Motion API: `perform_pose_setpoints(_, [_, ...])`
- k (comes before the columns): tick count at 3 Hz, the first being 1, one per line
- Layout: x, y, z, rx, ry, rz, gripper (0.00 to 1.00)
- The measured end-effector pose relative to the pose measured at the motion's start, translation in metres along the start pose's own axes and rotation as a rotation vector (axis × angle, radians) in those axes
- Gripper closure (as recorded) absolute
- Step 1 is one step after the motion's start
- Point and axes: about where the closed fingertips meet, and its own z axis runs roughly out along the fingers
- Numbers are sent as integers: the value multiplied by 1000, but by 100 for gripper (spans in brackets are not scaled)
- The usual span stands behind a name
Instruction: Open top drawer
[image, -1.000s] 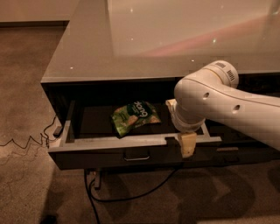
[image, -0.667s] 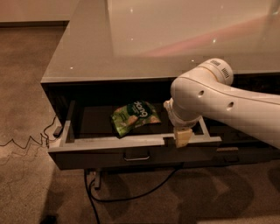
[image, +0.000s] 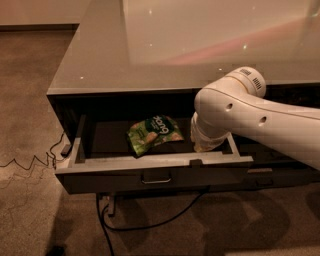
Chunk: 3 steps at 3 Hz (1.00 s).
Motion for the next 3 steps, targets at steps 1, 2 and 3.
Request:
perform_pose_setpoints(1, [0, -1, 0, 4, -3, 3, 88])
perform_pose_setpoints(2, [0, -15, 1, 27, -23, 23, 100])
perform_pose_setpoints(3, [1, -23, 11, 26, -51, 50, 100])
